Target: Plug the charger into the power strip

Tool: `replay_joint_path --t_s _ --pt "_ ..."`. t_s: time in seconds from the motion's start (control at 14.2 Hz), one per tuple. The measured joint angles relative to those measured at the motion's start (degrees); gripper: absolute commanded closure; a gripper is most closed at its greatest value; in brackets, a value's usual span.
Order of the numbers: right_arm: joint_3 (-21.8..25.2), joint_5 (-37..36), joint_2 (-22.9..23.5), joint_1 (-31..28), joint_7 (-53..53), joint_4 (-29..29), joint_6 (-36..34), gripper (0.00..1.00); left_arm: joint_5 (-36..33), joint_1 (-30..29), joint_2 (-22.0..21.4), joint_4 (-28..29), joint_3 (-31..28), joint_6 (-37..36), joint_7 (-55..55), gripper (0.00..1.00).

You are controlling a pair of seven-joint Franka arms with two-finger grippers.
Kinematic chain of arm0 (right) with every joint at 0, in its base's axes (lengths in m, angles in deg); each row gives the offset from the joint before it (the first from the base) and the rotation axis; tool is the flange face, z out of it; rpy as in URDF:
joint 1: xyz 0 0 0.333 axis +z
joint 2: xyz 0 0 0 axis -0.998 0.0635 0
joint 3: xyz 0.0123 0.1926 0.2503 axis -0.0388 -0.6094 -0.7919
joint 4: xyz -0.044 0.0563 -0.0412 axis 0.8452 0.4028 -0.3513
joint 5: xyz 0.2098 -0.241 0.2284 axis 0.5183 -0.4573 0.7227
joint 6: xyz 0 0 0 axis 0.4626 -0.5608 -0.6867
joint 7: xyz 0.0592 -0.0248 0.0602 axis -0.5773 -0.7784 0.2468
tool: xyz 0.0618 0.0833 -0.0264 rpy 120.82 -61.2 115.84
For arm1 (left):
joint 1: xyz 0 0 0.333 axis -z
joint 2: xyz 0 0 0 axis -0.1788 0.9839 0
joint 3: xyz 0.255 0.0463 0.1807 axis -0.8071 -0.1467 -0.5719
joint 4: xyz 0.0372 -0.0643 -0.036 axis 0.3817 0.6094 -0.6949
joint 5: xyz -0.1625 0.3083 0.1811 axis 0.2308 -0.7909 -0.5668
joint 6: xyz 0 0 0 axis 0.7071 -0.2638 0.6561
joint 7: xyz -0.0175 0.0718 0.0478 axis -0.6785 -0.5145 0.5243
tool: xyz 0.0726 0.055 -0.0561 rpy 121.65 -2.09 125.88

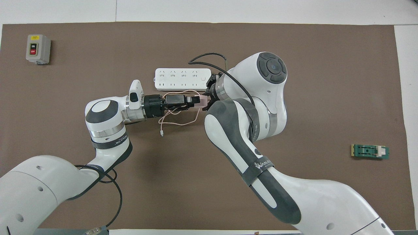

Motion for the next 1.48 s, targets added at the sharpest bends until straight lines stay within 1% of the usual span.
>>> replay_joint_path --t_s 0.35,0.42,0.49,0.56,1.2,1.34,1.48 --pt "0.0 0.0 -0.1 0.0 0.0 0.1 0.0 1.00 -0.6 -0.1 0.2 -0.1 -0.2 -0.1 -0.4 1.00" --pt "0.0 0.0 -0.1 0.0 0.0 0.2 0.0 0.70 -0.6 -0.1 0.2 -0.1 -0.2 -0.1 -0.4 1.00" --pt "0.0 0.0 -0.1 0.0 0.0 0.2 0.0 0.15 -0.6 -0.2 0.2 -0.2 -0.2 -0.2 -0.4 1.00" --pt "0.0 0.0 -0.1 0.0 -0.1 0.2 0.0 0.00 -0.6 -0.2 0.2 -0.2 -0.2 -0.2 -0.4 1.00" --pt "0.8 -0.3 -1.2 -1.6 0.0 0.0 -0.9 0.00 -0.7 -1.7 -0.5 -1.5 -0.6 -0.6 -0.5 1.00" --pt "1.0 -1.2 -2.0 -2.8 2.8 -0.1 -1.9 0.00 -1.9 -1.7 -2.0 -1.8 -0.7 -0.1 2.3 1.00" --pt "1.1 -2.3 -3.4 -4.7 7.9 -0.2 -4.5 0.00 -5.2 -1.7 -4.7 -2.5 -0.9 1.7 7.6 1.00"
